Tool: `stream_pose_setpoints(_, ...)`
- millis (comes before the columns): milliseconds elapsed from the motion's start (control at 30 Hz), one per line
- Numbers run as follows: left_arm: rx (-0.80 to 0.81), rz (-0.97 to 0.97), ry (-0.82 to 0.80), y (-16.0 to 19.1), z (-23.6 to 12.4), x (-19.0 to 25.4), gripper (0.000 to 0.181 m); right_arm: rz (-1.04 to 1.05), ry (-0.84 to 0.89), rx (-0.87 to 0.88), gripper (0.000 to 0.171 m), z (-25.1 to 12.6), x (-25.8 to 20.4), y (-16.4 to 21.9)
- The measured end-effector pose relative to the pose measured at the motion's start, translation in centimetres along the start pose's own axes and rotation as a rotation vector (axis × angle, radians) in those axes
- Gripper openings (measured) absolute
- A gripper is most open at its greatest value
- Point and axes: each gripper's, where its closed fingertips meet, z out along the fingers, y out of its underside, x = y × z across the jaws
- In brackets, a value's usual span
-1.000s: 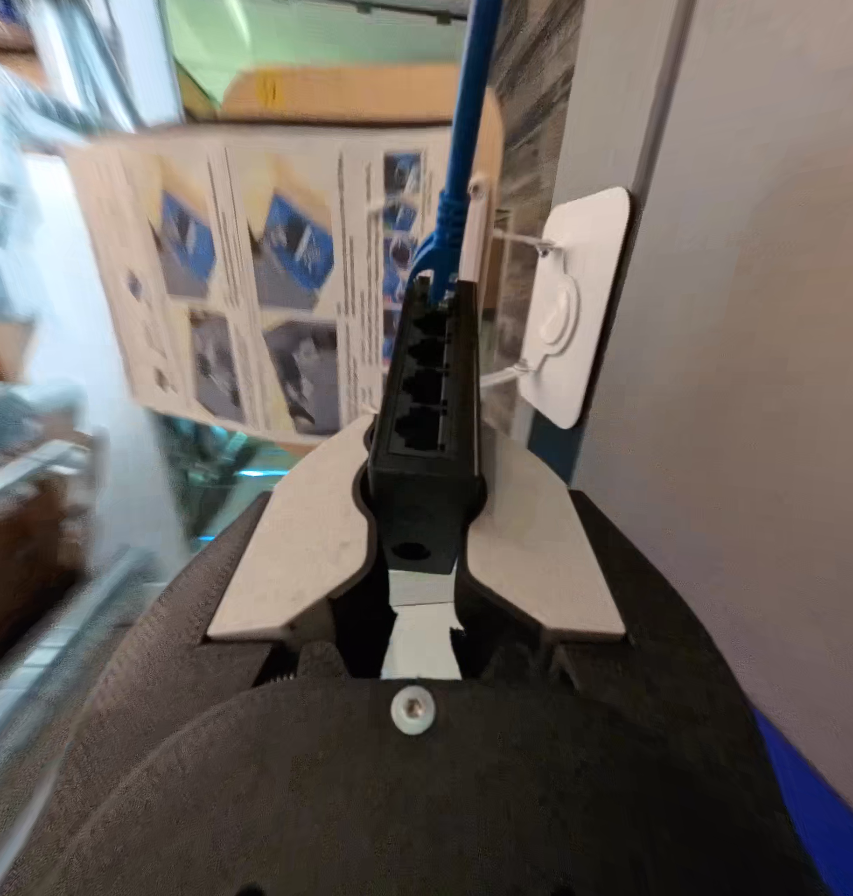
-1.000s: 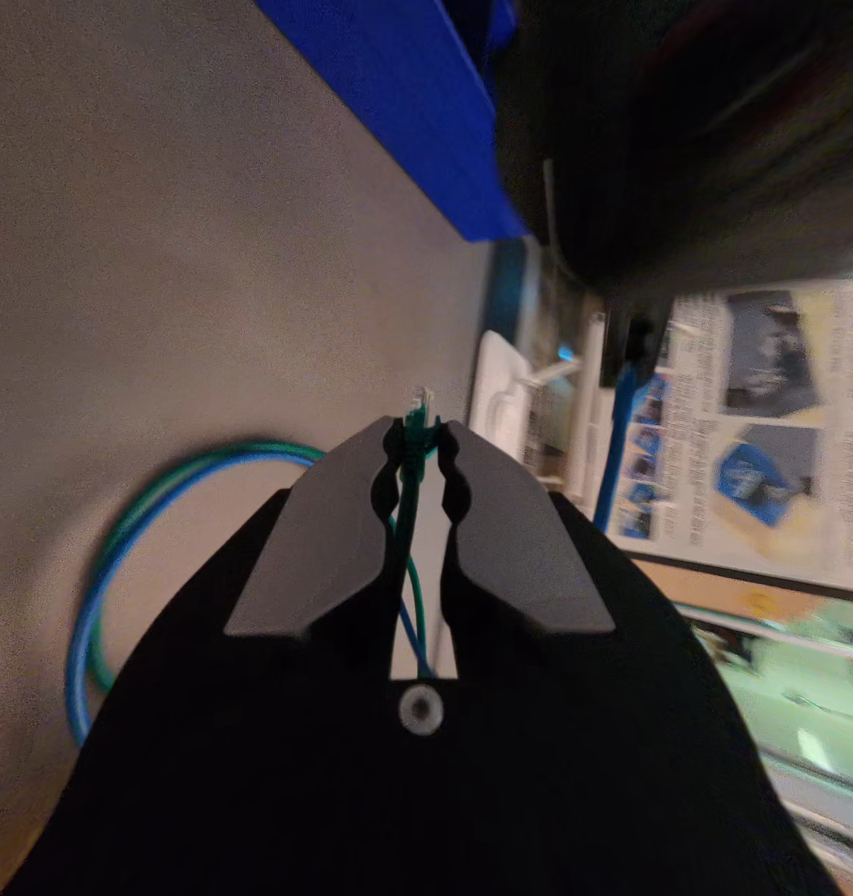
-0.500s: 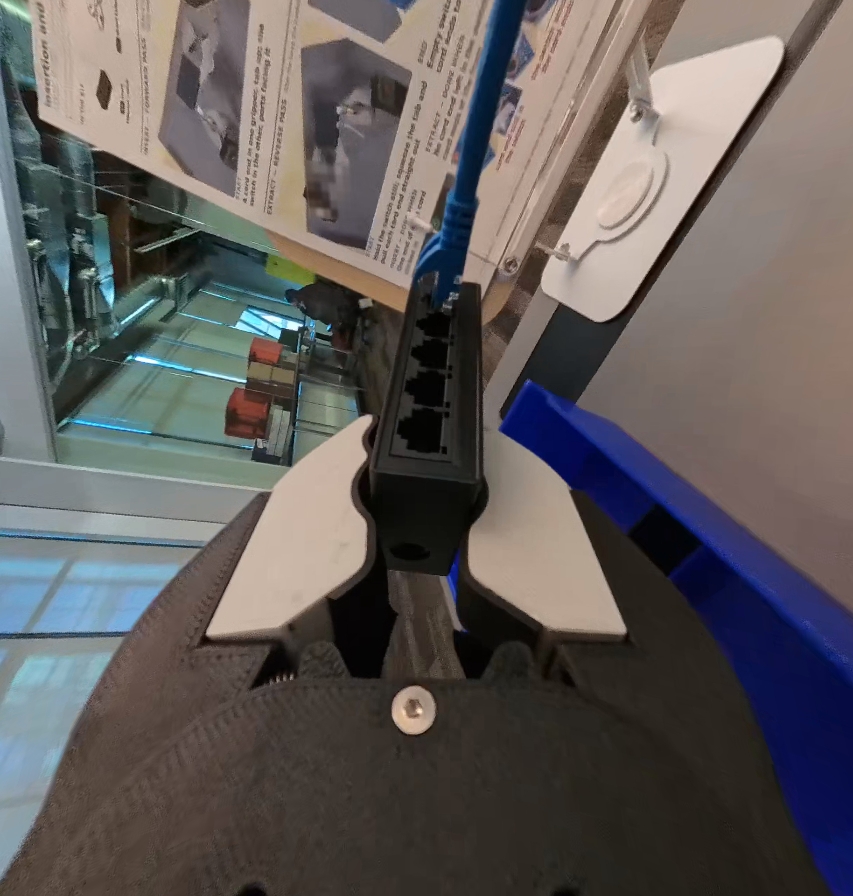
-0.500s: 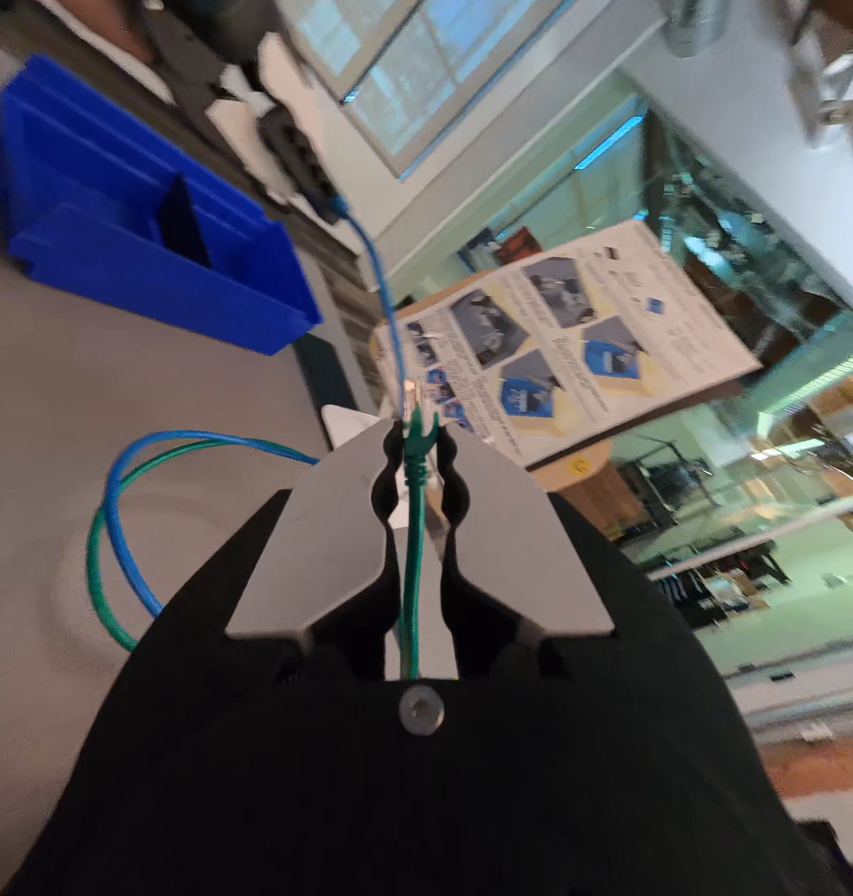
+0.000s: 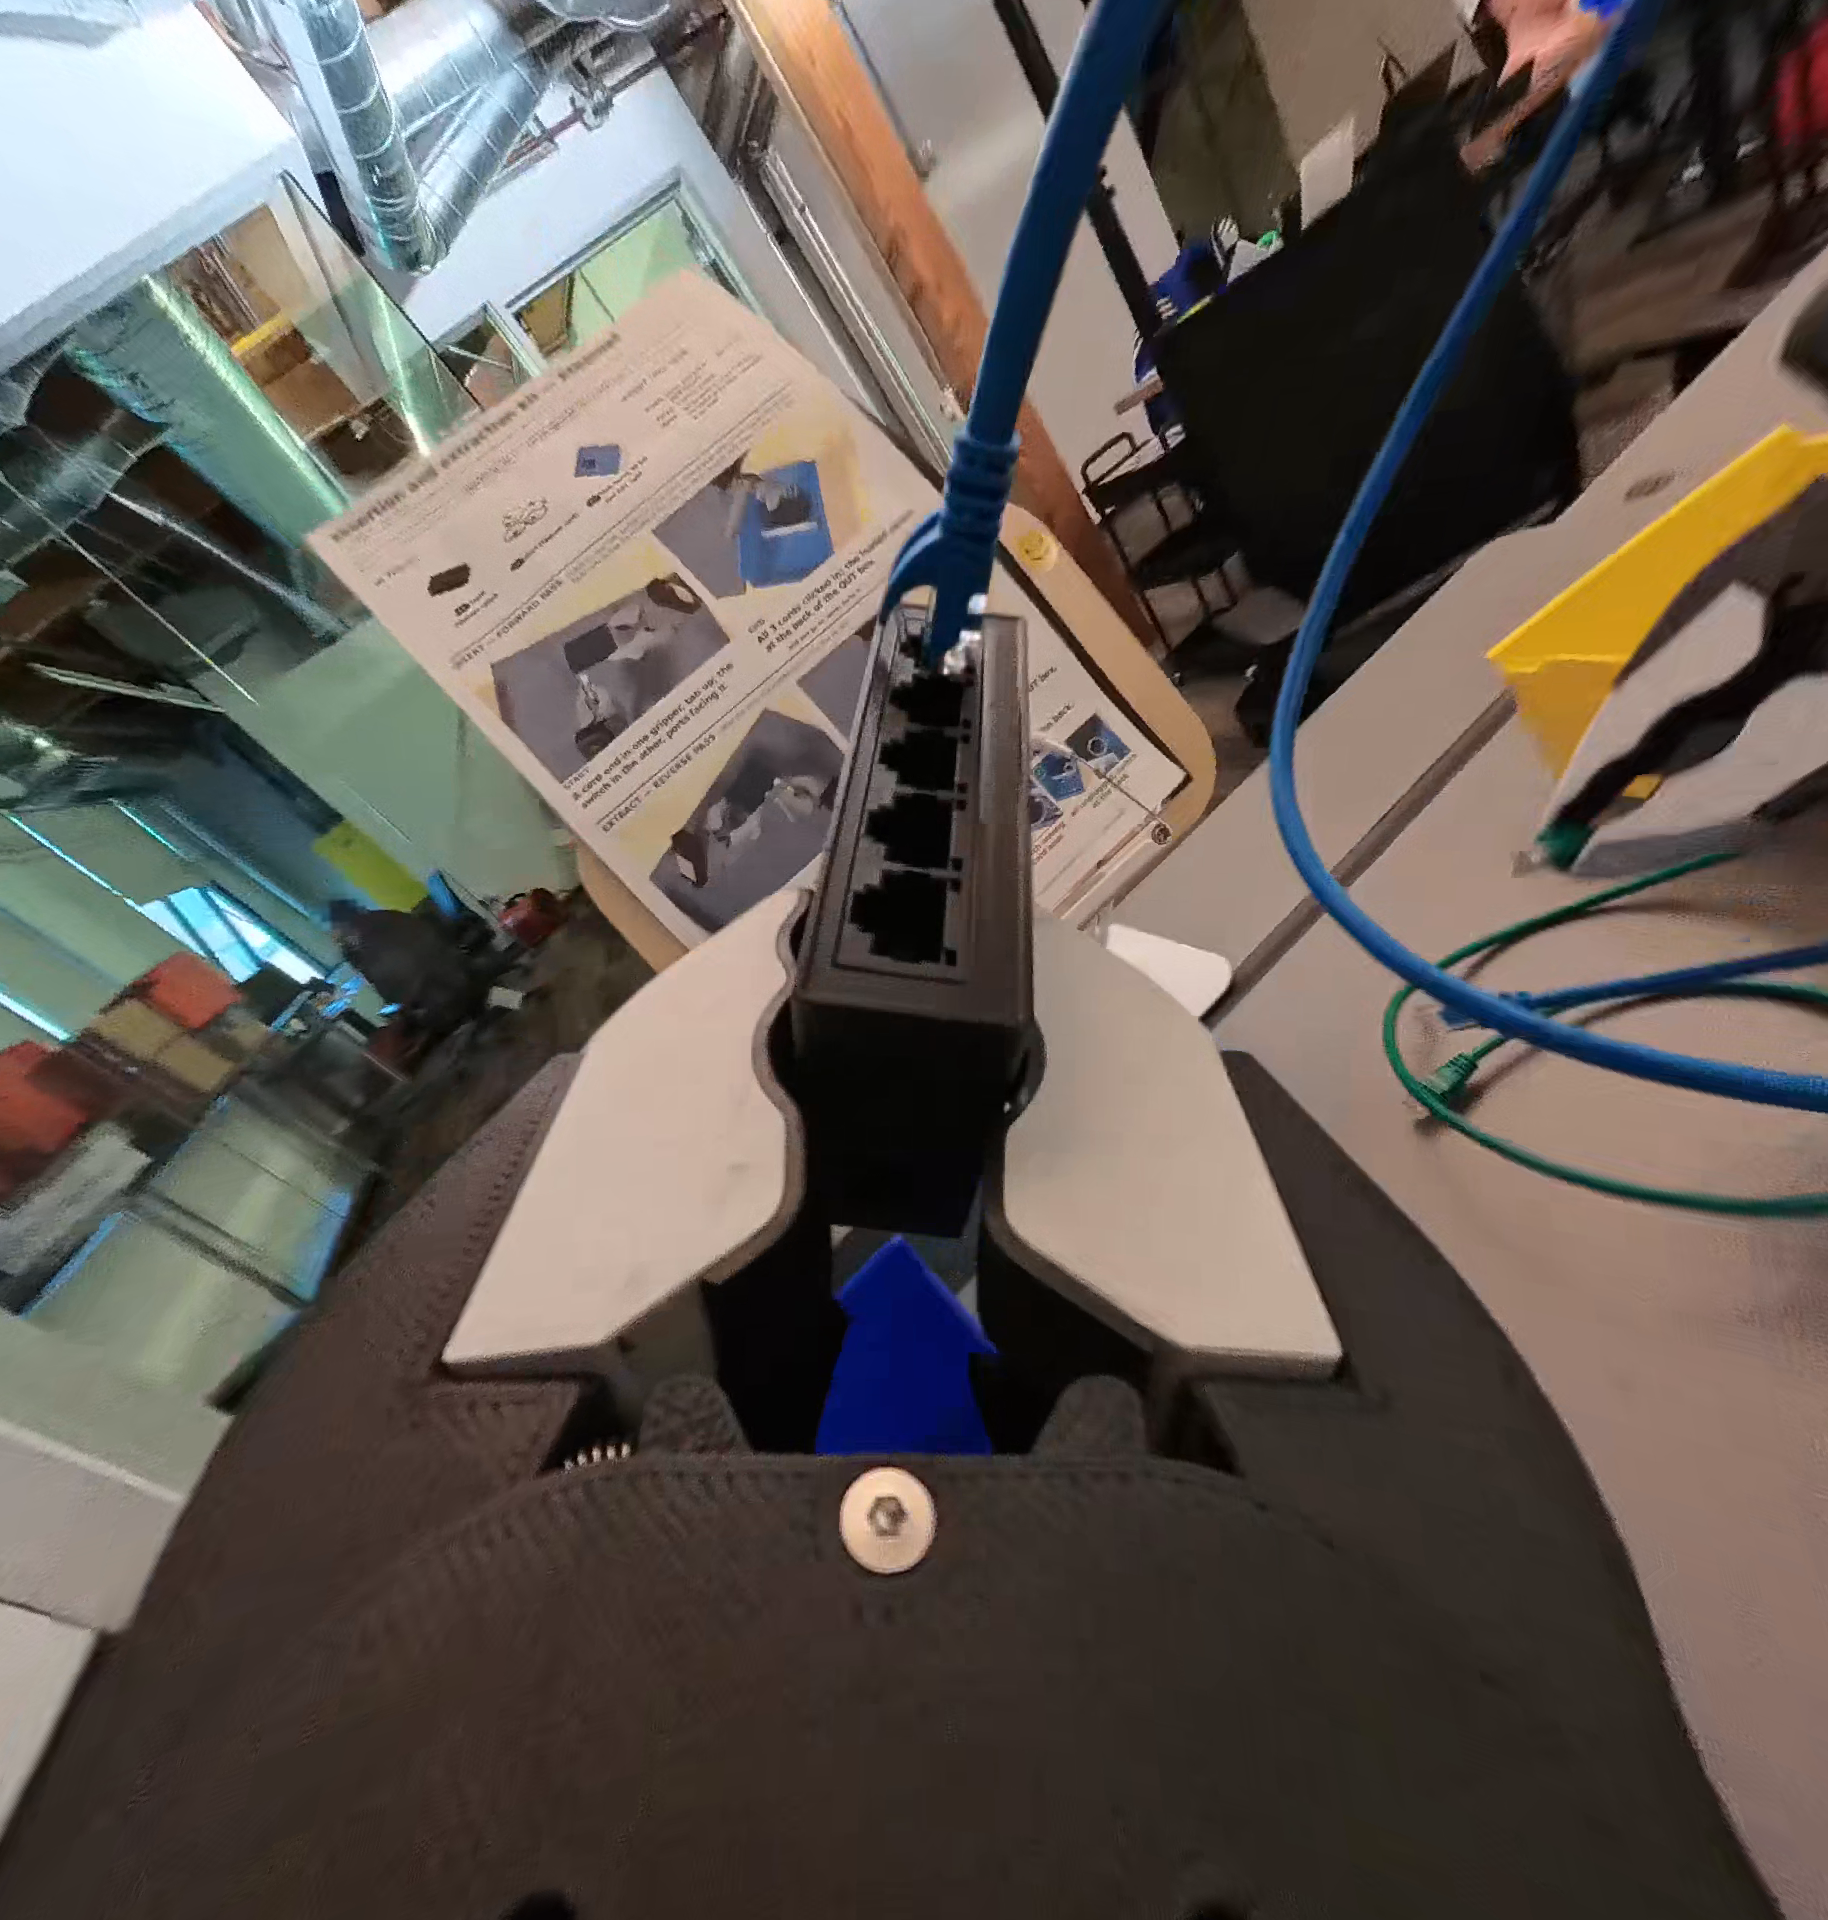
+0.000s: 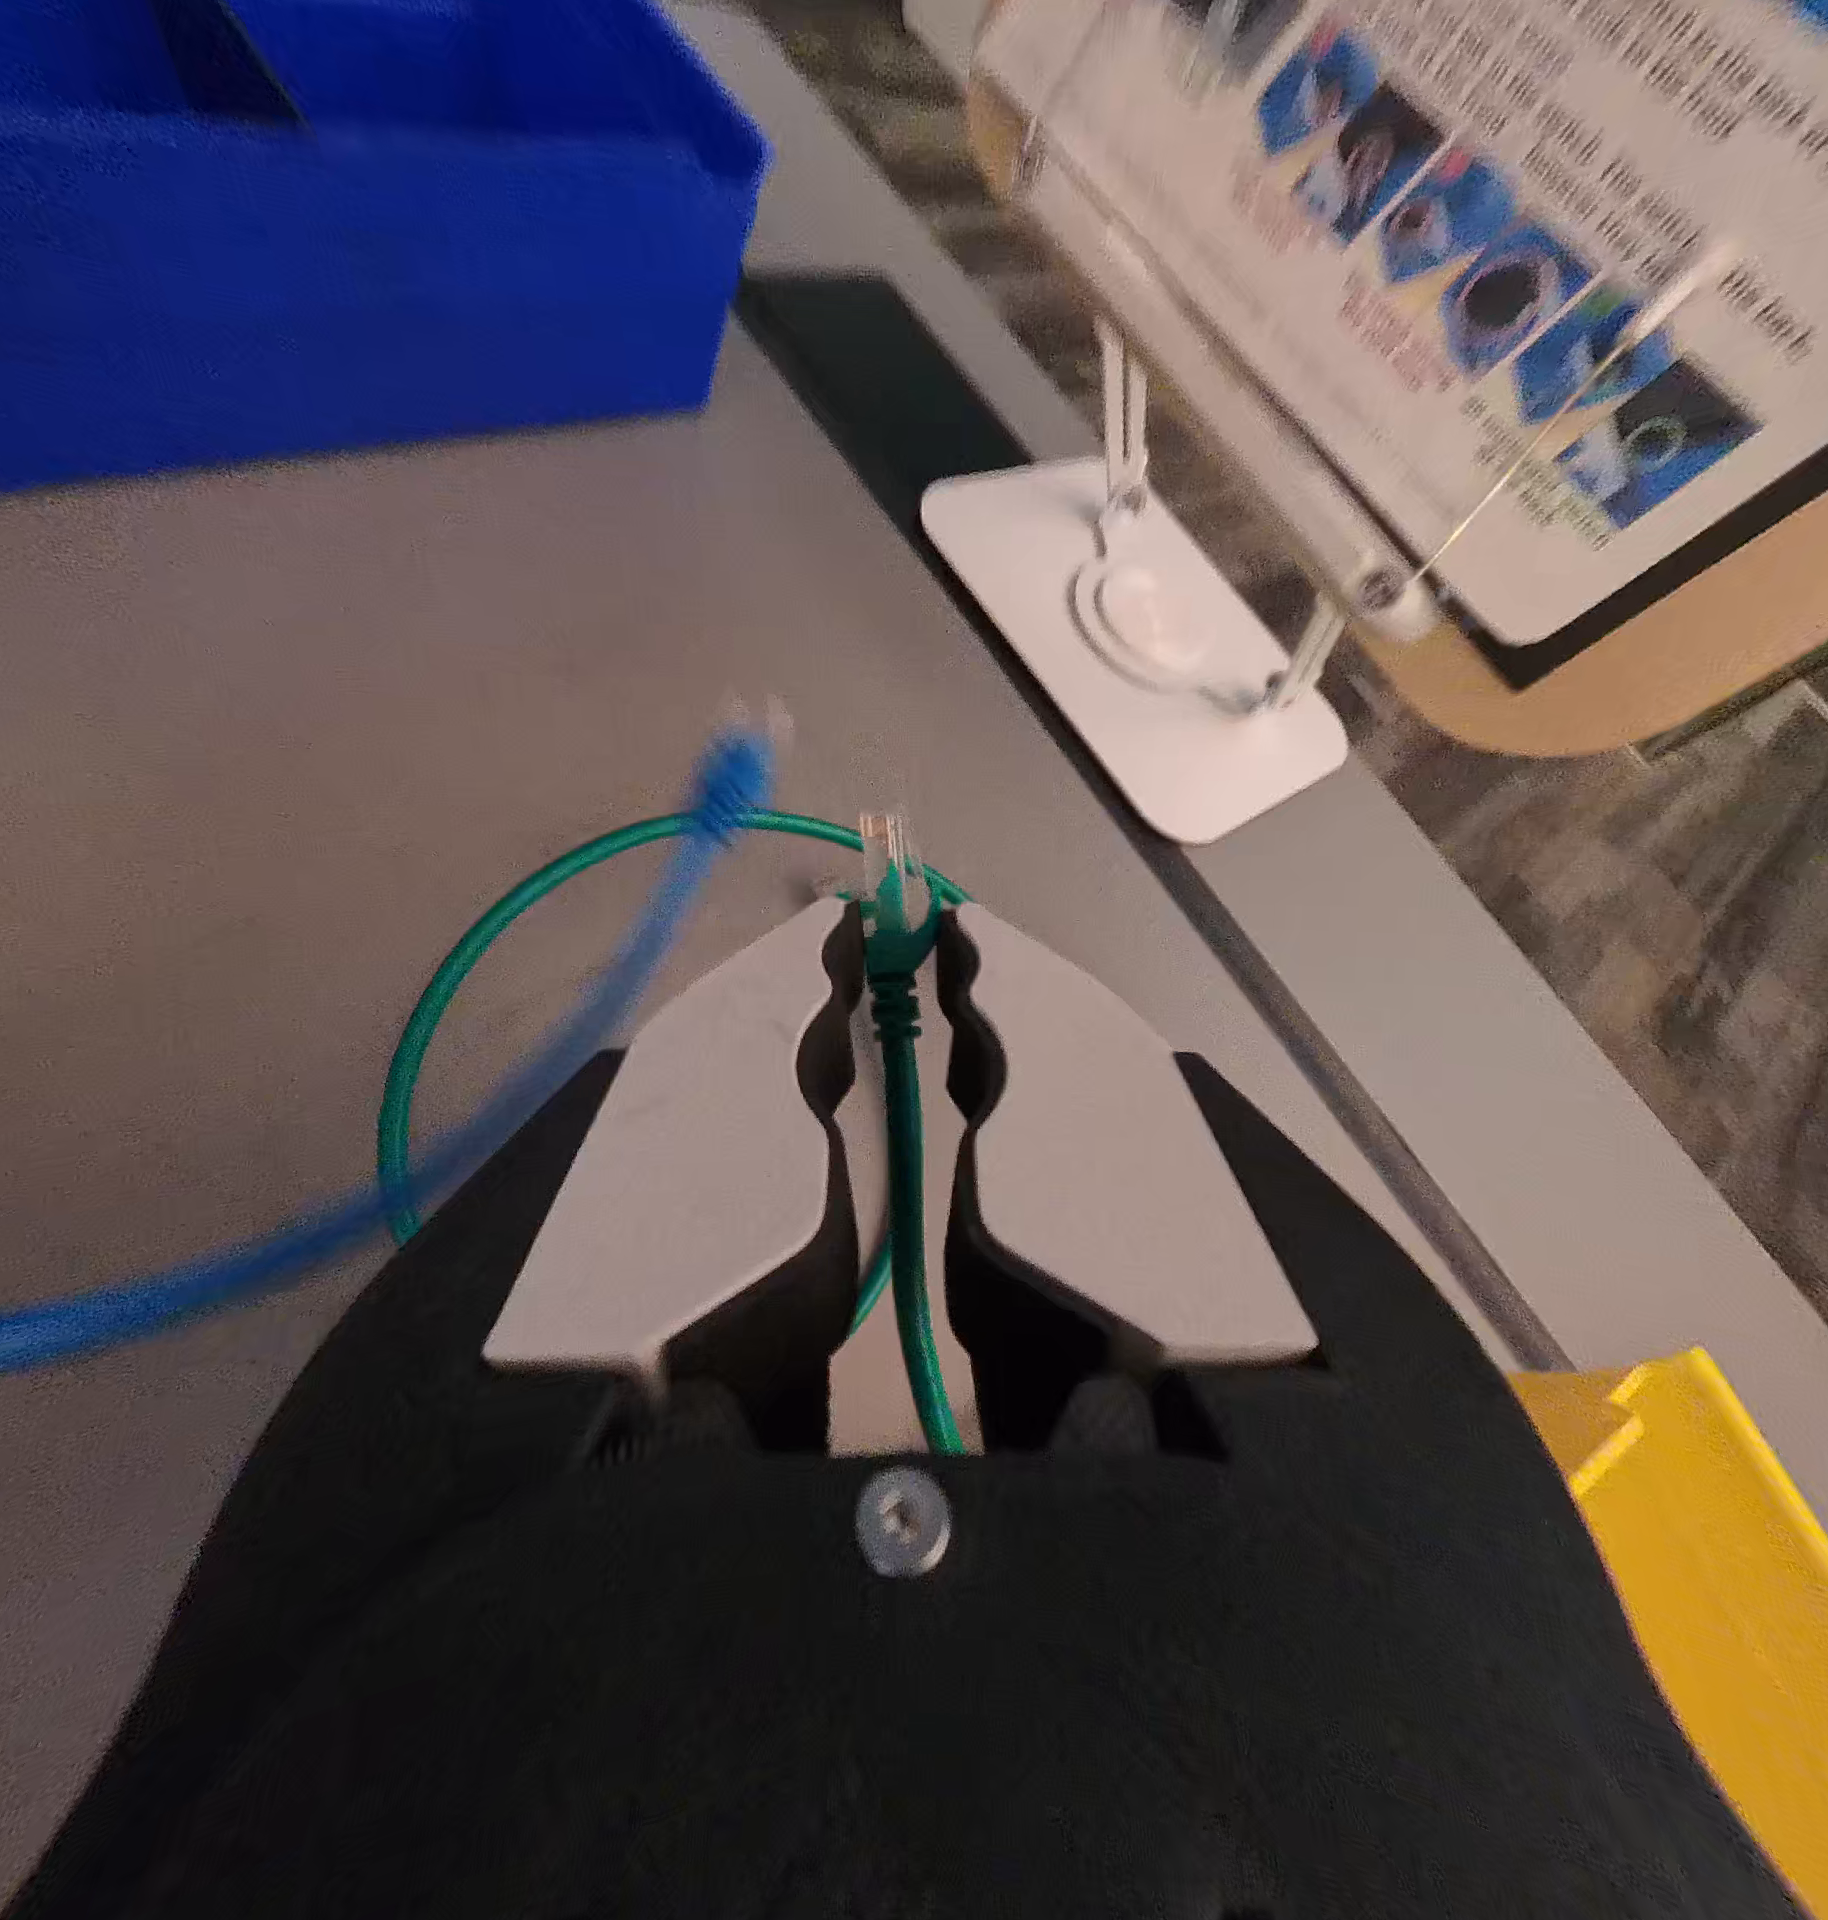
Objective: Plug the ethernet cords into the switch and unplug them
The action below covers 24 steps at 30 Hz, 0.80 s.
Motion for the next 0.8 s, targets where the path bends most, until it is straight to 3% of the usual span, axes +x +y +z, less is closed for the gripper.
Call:
stream_pose_setpoints(100,-0.003,-0.069,-0.059,0.4,-1.7,-2.8,0.03,-0.006,0.053,-0.073,0.015,0.1,0.3,1.0)
stream_pose_setpoints(200,0.062,-0.154,-0.064,0.2,-4.3,-5.0,0.03,-0.017,0.15,-0.068,0.015,-2.8,1.8,-0.2)
stream_pose_setpoints(367,0.076,-0.164,-0.056,0.7,-6.9,-6.4,0.03,-0.049,0.259,0.025,0.015,-9.0,5.1,-7.2)
stream_pose_setpoints(567,-0.037,-0.106,-0.106,2.7,-6.2,-6.9,0.03,-0.157,0.447,0.064,0.015,-17.7,10.7,-17.6)
stream_pose_setpoints(800,-0.115,-0.077,-0.107,4.0,-5.3,-6.6,0.03,-0.168,0.678,0.064,0.015,-29.5,16.2,-24.8)
